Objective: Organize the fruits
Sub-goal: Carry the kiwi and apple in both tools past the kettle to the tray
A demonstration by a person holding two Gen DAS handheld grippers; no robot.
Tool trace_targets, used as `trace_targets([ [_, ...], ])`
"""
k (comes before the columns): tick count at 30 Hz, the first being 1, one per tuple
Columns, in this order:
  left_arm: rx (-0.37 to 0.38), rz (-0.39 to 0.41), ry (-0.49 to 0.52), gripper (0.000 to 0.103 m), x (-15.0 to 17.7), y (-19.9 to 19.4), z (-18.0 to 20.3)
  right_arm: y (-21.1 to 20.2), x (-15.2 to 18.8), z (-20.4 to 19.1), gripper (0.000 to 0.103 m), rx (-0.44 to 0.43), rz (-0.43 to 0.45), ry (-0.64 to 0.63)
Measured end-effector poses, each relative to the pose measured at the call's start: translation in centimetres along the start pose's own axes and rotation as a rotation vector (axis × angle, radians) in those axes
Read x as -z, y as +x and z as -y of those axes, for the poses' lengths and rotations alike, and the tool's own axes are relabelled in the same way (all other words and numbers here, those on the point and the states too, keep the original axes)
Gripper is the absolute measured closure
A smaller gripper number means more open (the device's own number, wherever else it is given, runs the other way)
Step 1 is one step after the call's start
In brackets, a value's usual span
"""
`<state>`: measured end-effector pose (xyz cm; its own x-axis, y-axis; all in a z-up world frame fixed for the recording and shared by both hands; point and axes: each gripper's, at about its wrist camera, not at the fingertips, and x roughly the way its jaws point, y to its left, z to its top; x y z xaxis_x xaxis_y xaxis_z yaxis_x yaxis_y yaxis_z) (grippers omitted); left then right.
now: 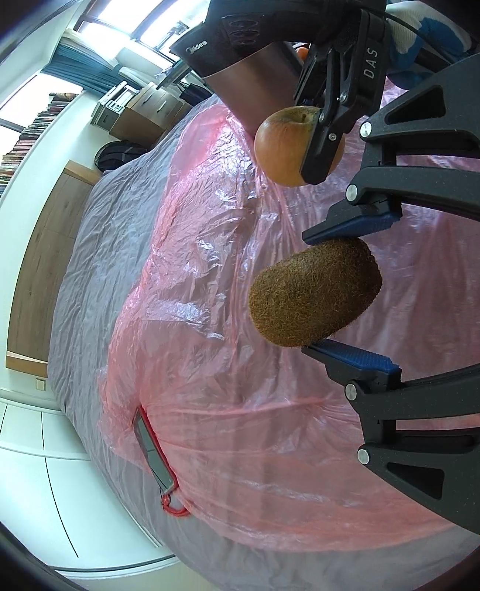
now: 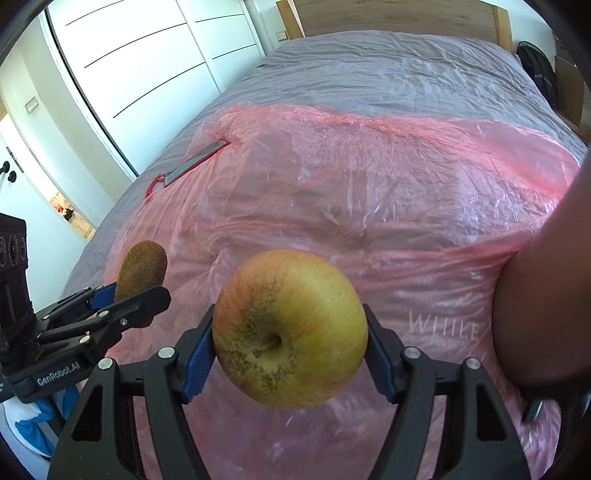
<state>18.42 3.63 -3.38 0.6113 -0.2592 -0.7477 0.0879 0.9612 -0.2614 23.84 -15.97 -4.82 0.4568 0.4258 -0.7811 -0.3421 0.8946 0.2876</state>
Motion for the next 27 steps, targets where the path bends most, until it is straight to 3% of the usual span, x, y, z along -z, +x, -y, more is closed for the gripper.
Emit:
trace_targets([
  [13,0.021,-0.014,-0.002,0.056,4.8,-5.6,1.4,-5.3,6.4,-2.4,0.000,-0.057,-0.018,0.018],
  [27,0.072,-0.032,0.056,0.056,9.1,-9.9,6.7,-11.0,12.1,-1.2,0.000,-0.036,-0.001,0.052],
])
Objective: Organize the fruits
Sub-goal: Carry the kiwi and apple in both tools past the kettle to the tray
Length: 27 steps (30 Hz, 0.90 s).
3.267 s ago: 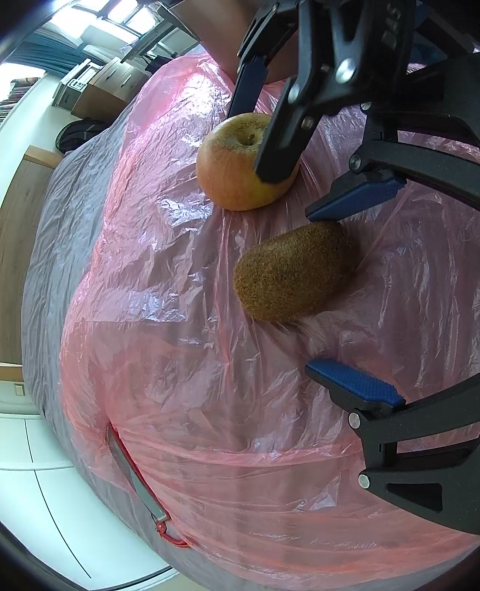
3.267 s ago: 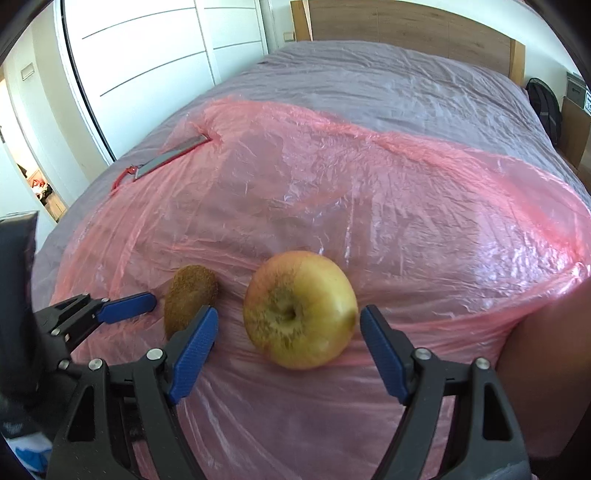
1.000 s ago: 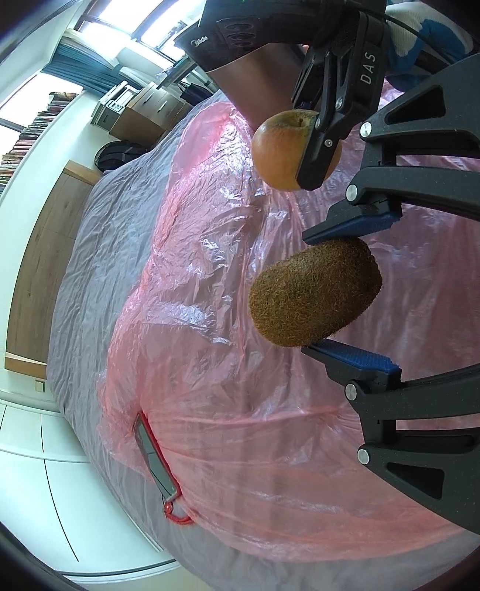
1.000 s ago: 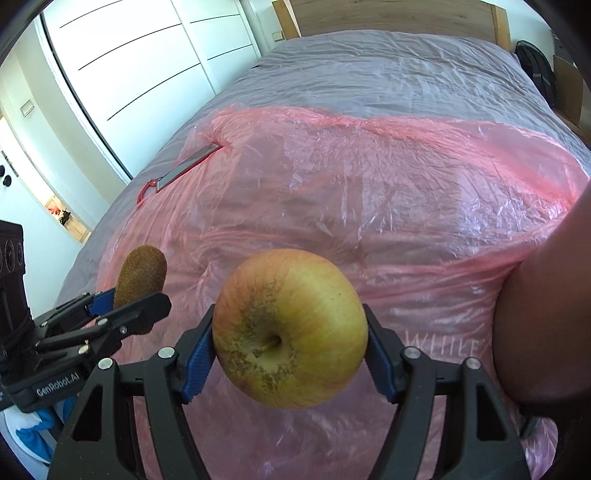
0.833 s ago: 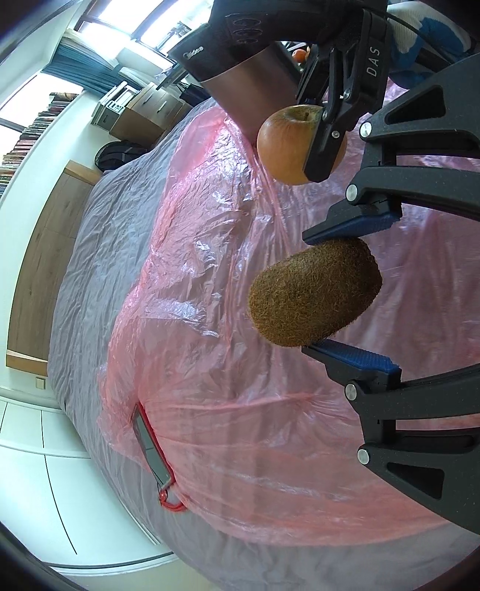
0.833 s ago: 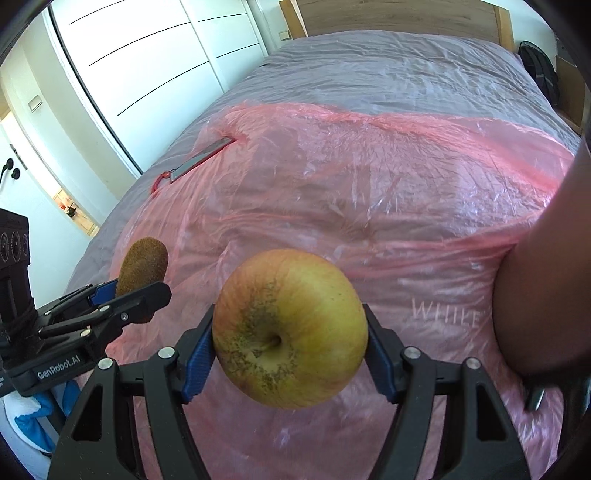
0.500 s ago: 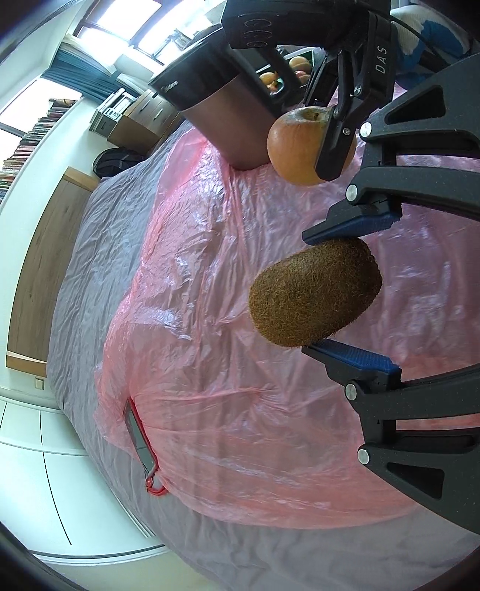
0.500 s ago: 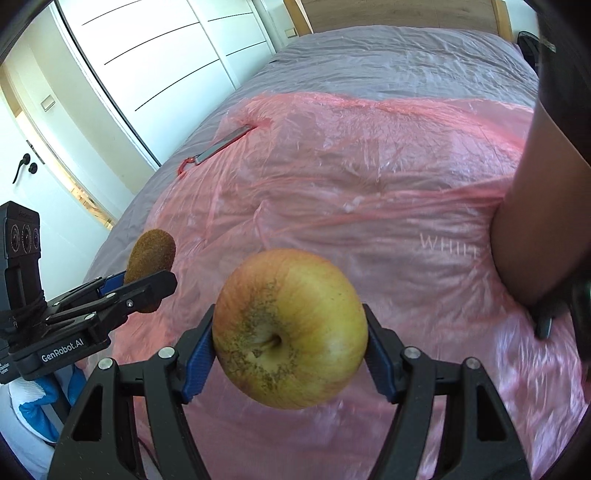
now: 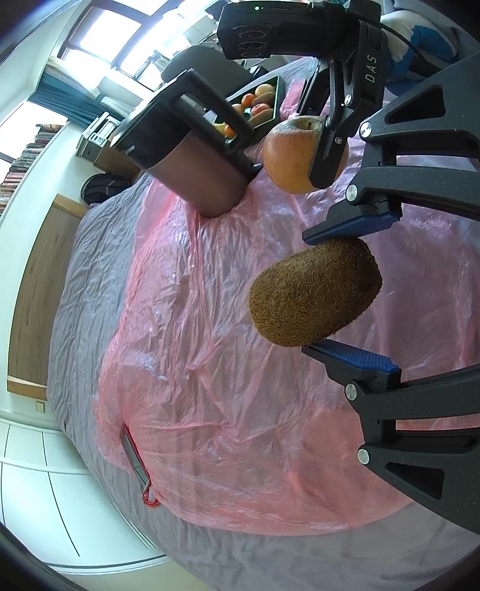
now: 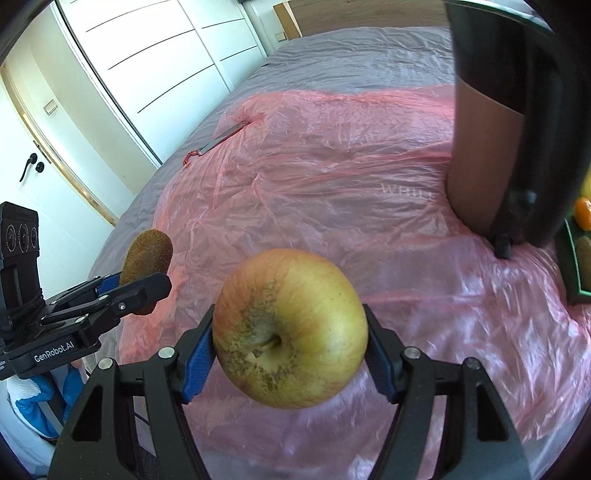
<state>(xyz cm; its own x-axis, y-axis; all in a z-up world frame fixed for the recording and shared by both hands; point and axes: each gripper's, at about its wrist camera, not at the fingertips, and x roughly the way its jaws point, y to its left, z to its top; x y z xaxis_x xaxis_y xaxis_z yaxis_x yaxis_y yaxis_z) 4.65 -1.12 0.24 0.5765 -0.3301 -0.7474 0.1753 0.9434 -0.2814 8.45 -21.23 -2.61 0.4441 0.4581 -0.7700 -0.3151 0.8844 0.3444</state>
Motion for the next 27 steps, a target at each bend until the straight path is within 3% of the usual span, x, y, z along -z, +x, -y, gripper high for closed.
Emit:
trace_targets([
  [27,0.118,-0.037,0.202,0.056,1.9,-1.6,12.6,-11.2,6.8,10.1,0.000,0.135,0.127,0.181],
])
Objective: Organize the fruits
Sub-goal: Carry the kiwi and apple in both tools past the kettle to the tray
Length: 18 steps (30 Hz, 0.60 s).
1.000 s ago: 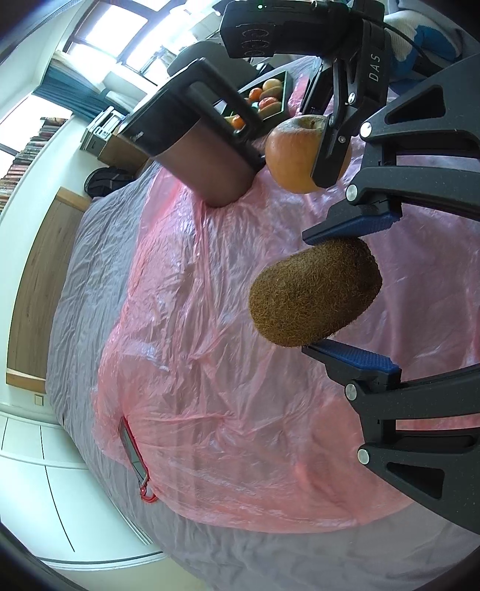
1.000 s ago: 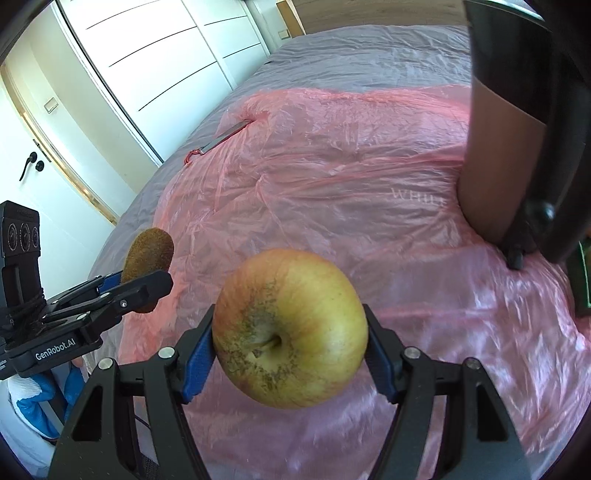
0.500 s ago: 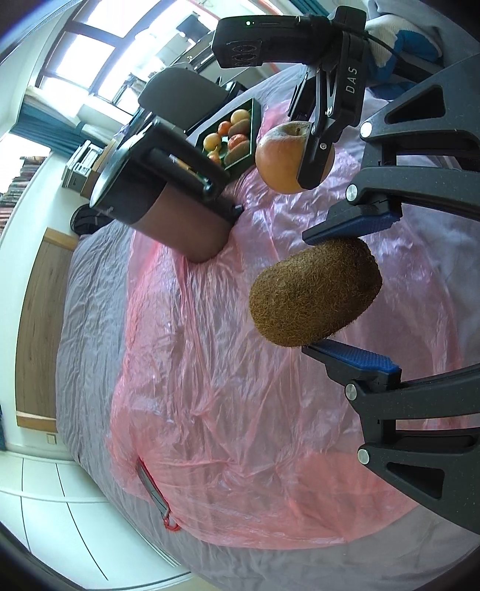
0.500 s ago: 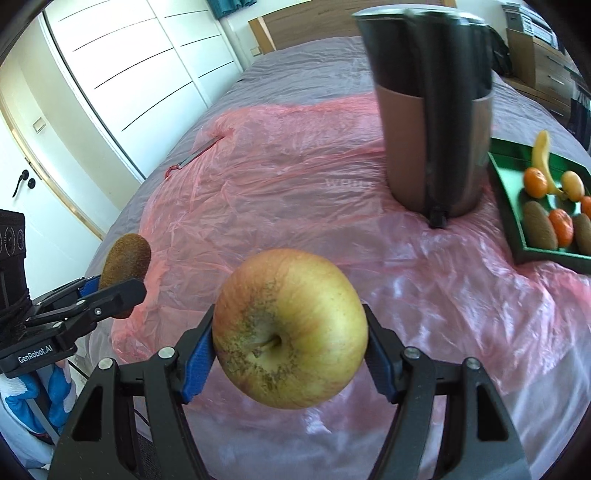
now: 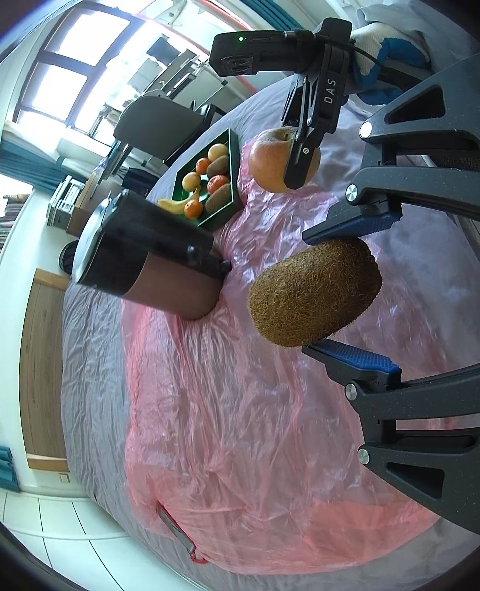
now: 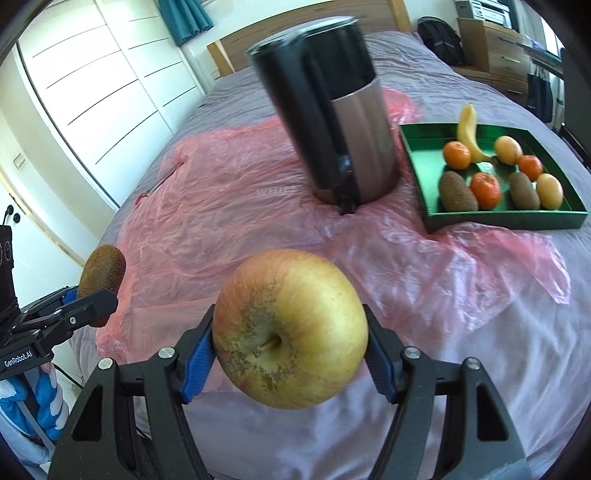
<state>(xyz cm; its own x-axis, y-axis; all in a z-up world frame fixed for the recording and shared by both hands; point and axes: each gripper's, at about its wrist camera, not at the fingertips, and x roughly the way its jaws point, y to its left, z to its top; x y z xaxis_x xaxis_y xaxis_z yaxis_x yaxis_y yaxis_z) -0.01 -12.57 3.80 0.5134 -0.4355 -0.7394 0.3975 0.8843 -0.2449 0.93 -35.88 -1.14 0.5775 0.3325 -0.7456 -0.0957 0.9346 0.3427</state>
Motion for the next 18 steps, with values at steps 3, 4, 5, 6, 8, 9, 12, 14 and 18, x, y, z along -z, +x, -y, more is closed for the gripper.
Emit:
trace_targets([
  [3,0.014,-0.006,0.022,0.056,-0.3,0.3,1.3,-1.0,0.1,1.6,0.000,0.015,0.019,0.026],
  [4,0.017,-0.007,0.029,0.056,-0.4,0.4,1.8,-1.2,0.1,1.9,0.000,0.018,0.024,0.034],
  [5,0.022,-0.008,0.040,0.056,-0.5,0.6,2.4,-1.5,0.1,2.4,0.000,0.022,0.029,0.041],
  [6,0.026,-0.009,0.045,0.056,-0.6,0.7,2.8,-1.9,0.0,3.0,0.000,0.027,0.036,0.049],
  [8,0.036,-0.011,0.058,0.056,-0.9,1.0,3.6,-2.4,0.0,3.9,0.000,0.037,0.049,0.062],
  [9,0.041,-0.013,0.067,0.056,-1.1,1.2,4.2,-2.7,-0.1,4.3,0.000,0.042,0.055,0.068],
  [12,0.058,-0.017,0.093,0.056,-1.8,1.8,5.7,-3.6,-0.2,5.8,0.000,0.055,0.074,0.088],
  [14,0.070,-0.021,0.109,0.056,-2.1,2.2,6.8,-4.1,-0.3,6.9,0.000,0.065,0.086,0.104],
  [18,0.095,-0.032,0.136,0.056,-3.1,3.5,8.8,-5.0,-0.6,9.1,0.000,0.088,0.106,0.133],
])
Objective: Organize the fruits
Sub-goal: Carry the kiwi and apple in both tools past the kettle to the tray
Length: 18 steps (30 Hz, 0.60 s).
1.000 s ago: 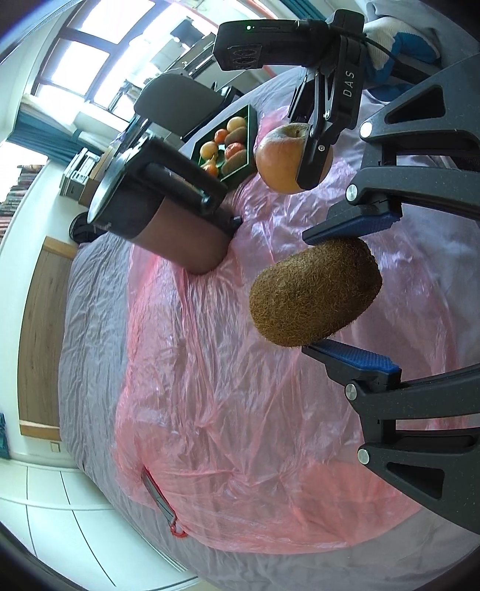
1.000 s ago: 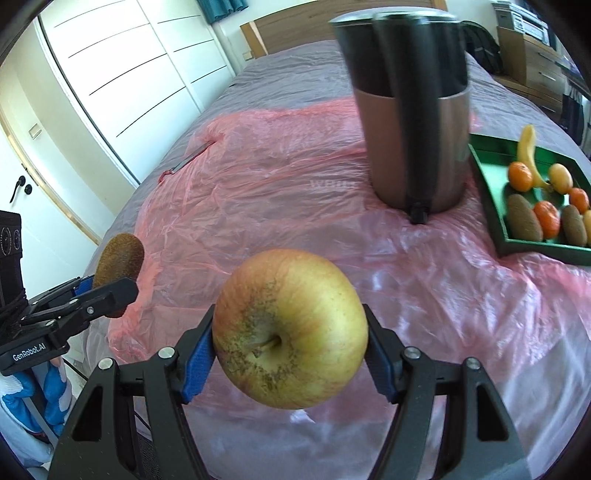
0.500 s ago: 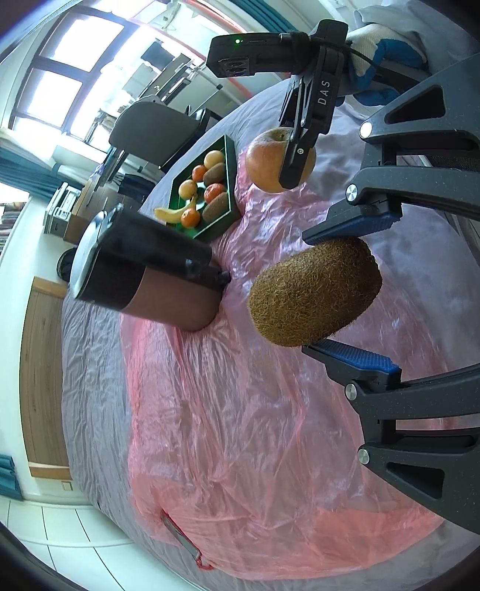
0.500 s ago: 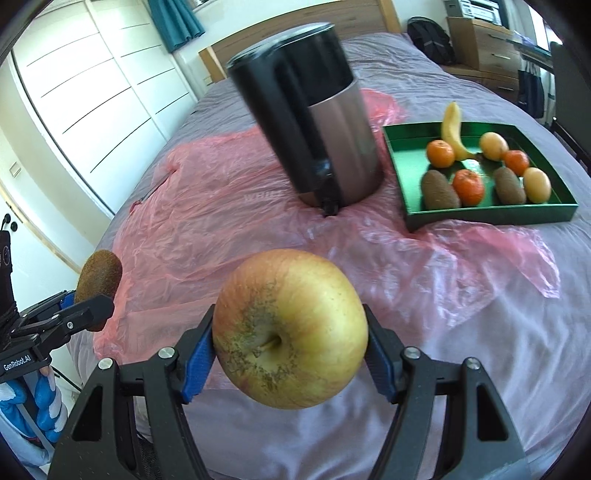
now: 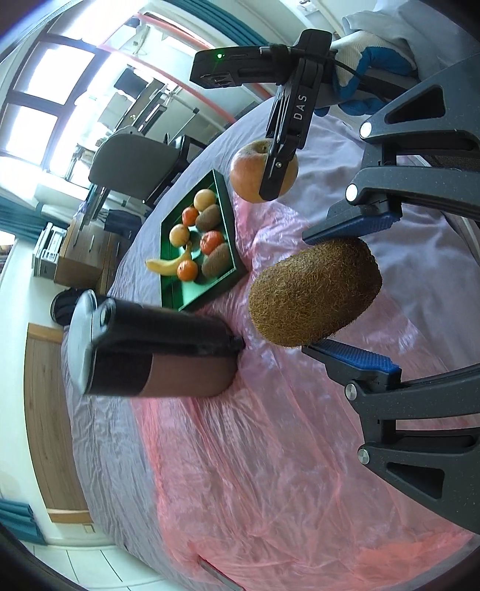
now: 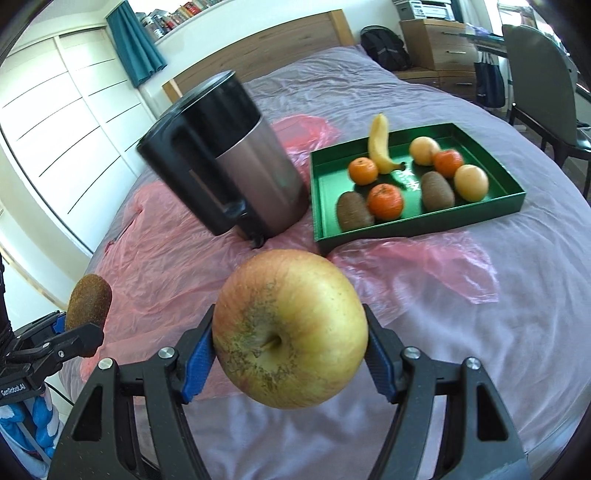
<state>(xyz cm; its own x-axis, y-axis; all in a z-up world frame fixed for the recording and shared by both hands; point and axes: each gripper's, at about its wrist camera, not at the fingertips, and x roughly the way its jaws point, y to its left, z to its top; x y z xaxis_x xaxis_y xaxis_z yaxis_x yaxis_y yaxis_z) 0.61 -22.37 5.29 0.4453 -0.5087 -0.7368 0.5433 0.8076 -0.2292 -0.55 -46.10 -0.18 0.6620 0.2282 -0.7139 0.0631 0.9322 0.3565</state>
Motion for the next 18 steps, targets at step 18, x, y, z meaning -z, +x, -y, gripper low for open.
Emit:
trace_targets([
  [18,0.121,-0.027,0.120,0.056,-8.0,9.3,8.5,1.2,-5.5,9.3,0.000,0.074,0.057,0.075],
])
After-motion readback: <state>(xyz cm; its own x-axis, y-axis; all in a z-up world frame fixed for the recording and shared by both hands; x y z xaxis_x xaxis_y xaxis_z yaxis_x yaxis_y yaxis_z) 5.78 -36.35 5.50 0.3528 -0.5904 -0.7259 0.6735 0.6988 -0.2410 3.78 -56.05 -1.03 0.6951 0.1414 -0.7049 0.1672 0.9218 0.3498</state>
